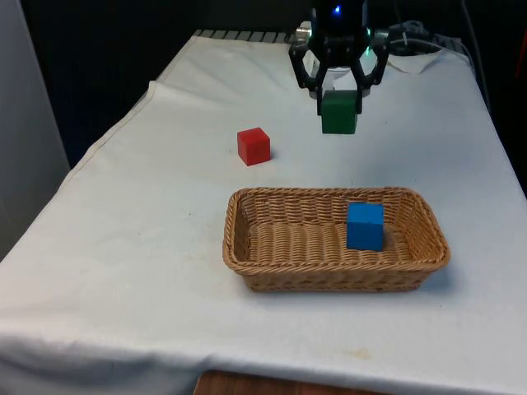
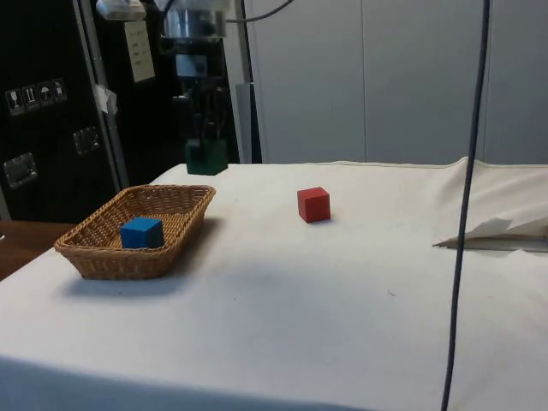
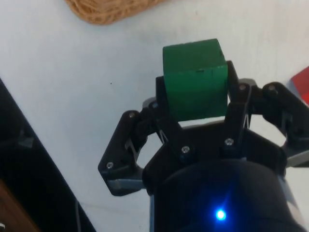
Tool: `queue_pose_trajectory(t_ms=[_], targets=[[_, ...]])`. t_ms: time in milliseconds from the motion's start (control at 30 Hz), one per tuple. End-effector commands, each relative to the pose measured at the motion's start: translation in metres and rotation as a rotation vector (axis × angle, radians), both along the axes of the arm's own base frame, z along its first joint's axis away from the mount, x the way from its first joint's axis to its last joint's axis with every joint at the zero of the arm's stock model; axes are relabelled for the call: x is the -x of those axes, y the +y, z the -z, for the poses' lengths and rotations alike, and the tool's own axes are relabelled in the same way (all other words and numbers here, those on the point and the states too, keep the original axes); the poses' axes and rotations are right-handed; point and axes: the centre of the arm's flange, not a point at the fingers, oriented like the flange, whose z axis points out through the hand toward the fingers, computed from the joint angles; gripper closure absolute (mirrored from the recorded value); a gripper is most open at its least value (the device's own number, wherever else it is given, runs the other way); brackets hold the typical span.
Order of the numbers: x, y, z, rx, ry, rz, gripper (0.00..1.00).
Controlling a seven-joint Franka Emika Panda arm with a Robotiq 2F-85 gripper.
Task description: Pick up exactly two blocks and place them into the basket.
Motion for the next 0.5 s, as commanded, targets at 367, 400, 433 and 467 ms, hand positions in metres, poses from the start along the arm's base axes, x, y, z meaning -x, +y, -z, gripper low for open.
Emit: queue_pose_trajectory(t_ms=[367,400,433,467], targets=[[-0.039,0.006,0.012,0.028,-0.011,-0.009,0.97],[-0.044,0.007,0.017,0.023,-0.006,-0.013,0.97],[-0.051,0.007,0.020,0.030,-0.007,-0.015,0.97],[-0.054,0.007,0.023,0.034,-0.007,-0.017,0.97]])
